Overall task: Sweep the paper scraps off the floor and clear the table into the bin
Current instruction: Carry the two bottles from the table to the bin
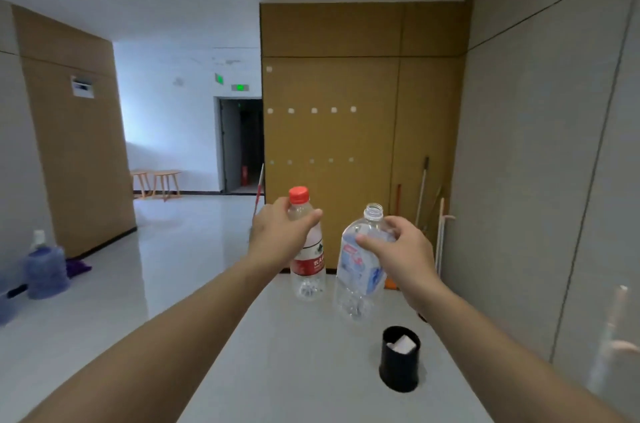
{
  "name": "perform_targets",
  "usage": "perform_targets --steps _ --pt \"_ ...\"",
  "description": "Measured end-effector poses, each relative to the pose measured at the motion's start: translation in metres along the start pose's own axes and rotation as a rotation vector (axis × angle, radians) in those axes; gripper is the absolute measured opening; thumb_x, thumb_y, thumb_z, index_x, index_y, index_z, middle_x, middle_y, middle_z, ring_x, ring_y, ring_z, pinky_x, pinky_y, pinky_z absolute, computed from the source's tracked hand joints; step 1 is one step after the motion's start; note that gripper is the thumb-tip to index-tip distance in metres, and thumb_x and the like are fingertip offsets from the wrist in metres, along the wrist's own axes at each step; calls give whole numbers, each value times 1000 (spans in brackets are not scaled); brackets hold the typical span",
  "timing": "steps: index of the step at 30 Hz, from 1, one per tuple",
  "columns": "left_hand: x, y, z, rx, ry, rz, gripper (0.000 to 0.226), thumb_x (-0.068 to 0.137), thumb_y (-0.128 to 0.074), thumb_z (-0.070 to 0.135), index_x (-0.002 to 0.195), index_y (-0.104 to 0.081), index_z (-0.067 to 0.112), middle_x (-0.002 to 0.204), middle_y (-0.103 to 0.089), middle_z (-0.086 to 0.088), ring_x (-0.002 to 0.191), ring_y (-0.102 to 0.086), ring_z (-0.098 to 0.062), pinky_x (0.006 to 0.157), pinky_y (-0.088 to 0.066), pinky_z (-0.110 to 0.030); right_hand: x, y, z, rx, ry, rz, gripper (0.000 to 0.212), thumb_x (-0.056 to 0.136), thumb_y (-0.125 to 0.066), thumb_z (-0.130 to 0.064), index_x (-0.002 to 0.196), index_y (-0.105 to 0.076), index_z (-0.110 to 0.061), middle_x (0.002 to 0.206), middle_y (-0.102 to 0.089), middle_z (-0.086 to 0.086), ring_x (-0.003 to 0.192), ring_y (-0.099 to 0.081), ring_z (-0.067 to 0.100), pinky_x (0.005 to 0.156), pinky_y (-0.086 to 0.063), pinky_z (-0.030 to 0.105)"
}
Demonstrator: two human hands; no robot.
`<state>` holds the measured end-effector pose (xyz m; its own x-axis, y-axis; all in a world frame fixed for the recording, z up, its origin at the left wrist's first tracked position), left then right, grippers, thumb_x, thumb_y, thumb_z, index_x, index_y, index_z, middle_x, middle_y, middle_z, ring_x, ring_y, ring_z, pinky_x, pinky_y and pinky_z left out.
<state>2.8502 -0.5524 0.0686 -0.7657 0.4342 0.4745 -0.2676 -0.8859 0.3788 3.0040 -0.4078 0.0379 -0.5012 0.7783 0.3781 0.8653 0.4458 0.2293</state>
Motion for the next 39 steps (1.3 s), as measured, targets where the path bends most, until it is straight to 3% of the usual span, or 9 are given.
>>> perform_targets --steps 4,8,13,20,26,31,35,39 --pt "32 -98 32 -49 -60 -142 36 70 -65 65 92 -62 36 98 -64 5 91 -61 -15 84 -54 -43 50 72 38 -22 -68 127 72 73 -84 -39 135 -53 -20 119 -65 0 101 -66 18 83 -60 44" --pt "66 -186 46 -113 -105 -241 35 72 -68 62 92 -64 34 97 -65 6 90 -62 -15 82 -54 -42 95 120 75 -87 -91 270 72 69 -85 -44 131 -57 -23 106 -67 -8 90 -67 10 67 -58 29" --pt "136 -281 41 -168 -159 -305 34 74 -68 62 91 -63 33 92 -65 9 88 -61 -12 76 -53 -36 180 148 117 -193 -123 359 78 69 -84 -47 135 -53 -21 113 -64 -4 100 -64 17 87 -57 44" --pt "281 -389 28 -238 -139 -368 41 74 -69 62 100 -61 31 100 -64 10 93 -59 -13 83 -52 -38 337 143 148 -216 -152 421 80 72 -85 -42 139 -51 -15 118 -63 2 103 -64 22 90 -55 43" --pt "384 -474 -7 -226 -123 -417 38 74 -70 63 95 -55 36 96 -64 11 92 -61 -14 83 -54 -41 454 134 205 -184 -192 429 80 72 -85 -42 139 -51 -14 117 -63 4 100 -64 22 78 -55 36" --pt "456 -545 -47 -211 -88 -427 41 74 -68 64 100 -58 34 90 -61 17 85 -58 -4 70 -49 -30 554 119 275 -121 -251 405 82 71 -86 -43 140 -49 -18 117 -63 2 93 -64 16 64 -52 28" --pt "514 -614 -84 -172 -80 -413 37 75 -68 64 96 -56 36 87 -58 20 81 -55 0 66 -47 -28 641 107 350 -72 -291 374 82 68 -87 -43 138 -50 -20 110 -64 -2 88 -65 13 63 -51 27" --pt "571 -703 -132 -79 -26 -415 37 77 -69 61 98 -60 31 91 -64 13 86 -61 -9 76 -54 -37 728 97 440 -16 -373 336 60 70 -87 -39 121 -58 -26 88 -64 -14 72 -65 2 51 -47 19"
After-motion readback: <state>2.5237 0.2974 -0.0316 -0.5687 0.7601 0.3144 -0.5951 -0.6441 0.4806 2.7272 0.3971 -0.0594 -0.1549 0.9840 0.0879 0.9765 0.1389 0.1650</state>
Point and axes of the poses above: each hand's wrist, its own x-axis towards the middle knuckle, its own y-axis out of the back of the hand, z = x × y, the point moved 2 cm from there along x, towards the middle knuckle
